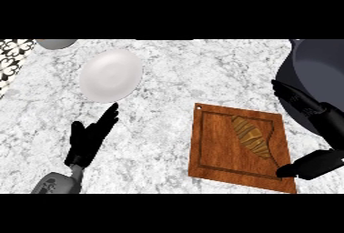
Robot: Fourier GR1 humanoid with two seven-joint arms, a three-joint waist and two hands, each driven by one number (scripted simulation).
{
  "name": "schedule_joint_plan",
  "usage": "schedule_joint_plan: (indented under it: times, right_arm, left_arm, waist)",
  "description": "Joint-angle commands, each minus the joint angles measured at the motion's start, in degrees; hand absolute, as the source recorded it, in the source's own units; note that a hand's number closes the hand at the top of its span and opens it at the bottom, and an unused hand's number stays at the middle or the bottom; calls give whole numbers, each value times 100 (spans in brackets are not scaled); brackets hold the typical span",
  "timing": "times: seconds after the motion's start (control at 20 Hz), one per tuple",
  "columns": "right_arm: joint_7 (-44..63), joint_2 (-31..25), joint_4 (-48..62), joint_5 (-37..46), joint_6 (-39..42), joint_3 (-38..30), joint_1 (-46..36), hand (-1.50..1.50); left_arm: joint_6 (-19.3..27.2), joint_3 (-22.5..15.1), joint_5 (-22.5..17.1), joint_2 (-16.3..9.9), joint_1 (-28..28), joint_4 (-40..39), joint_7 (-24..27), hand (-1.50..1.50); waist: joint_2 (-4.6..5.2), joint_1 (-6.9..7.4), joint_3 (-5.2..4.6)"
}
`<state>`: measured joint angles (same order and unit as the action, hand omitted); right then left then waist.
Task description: Pick the croissant from the cutting board and place it in the pot
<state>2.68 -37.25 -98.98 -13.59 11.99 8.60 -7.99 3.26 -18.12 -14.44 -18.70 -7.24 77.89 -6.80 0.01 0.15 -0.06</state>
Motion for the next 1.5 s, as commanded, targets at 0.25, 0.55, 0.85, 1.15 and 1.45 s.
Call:
schedule_joint_plan:
  times: [0.25,0.55,0.85,1.15,1.45]
  right_arm:
    - [370,-109,1307,780,1127,952,-569,-150]
    - [-861,160,2597,1615,1293,632,-621,-150]
    - [-1460,459,2918,2007,1139,141,-750,-150]
    - [-2071,648,3681,1808,1841,-59,-761,-150]
    - [-2616,1120,4519,1661,2188,-203,-924,-150]
  left_arm:
    - [-230,100,5,-128,153,258,-93,0]
    - [-250,310,211,112,10,101,-115,0]
    - [-534,519,392,182,292,-73,168,0]
    - [-403,558,511,473,3,111,-257,0]
    - [-702,670,599,372,232,-73,137,0]
  waist:
    - [15,117,10]
    - [12,13,10]
    - [1,-5,7]
    - [0,-16,7]
    - [11,34,10]
